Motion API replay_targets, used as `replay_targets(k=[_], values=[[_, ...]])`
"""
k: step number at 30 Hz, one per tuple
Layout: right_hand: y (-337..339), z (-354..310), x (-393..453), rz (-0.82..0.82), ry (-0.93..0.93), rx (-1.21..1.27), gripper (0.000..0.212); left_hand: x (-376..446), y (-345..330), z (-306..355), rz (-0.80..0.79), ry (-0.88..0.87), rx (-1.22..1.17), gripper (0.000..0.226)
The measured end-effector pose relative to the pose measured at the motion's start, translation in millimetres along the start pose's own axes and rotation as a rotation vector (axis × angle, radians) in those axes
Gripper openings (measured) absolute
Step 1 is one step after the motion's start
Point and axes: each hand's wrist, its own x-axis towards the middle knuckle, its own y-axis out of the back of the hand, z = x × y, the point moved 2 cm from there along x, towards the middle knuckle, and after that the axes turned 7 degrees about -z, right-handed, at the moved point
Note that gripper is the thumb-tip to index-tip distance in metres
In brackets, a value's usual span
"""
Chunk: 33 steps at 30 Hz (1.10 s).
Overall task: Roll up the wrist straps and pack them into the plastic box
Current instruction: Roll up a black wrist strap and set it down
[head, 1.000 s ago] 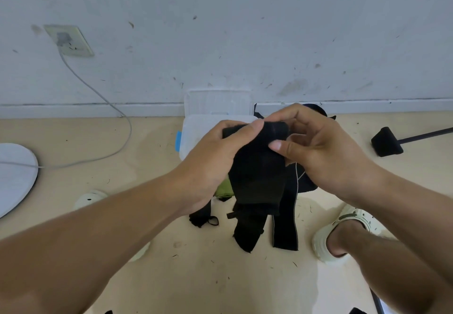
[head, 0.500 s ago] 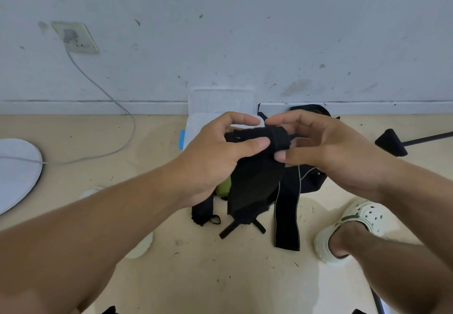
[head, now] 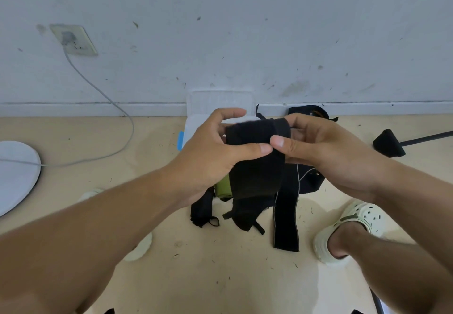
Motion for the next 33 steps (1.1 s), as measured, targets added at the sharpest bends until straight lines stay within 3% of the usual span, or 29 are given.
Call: replay_targets(k=[2, 8, 14, 16, 19, 23, 28, 33], values=[[3, -1, 1, 0.017, 0.019, 0.025, 0.036, 1, 0, 1, -0.037, 0.062, -0.006, 0.072], [7, 1, 2, 0.039, 0.076, 0.004, 0.038, -3, -10, 0, -0.119, 0.104, -0.107, 0.036], [0, 2, -1, 0.163, 0.182, -0.153, 0.031, -4, -14, -7, -0.107, 0.15, -0.322, 0.054], [-6, 6, -1, 0.191, 0.196, -0.316, 0.041, -4, -16, -8, -0.108, 0.161, -0.41, 0.059], [-18, 17, -2, 0.142, 0.056, -0.532, 0.072, -6, -19, -9, -0.071, 0.141, -0.462, 0.041], [-29, 28, 1, 0.078, -0.058, -0.429, 0.083, -10, -24, -12, -0.011, 0.136, -0.513, 0.032], [-23, 29, 7, 0.116, 0.067, -0.285, 0.075, -9, -22, -9, 0.015, 0.137, -0.447, 0.031], [-16, 14, 4, 0.179, 0.188, -0.283, 0.037, -4, -16, -3, 0.012, 0.115, -0.199, 0.035]])
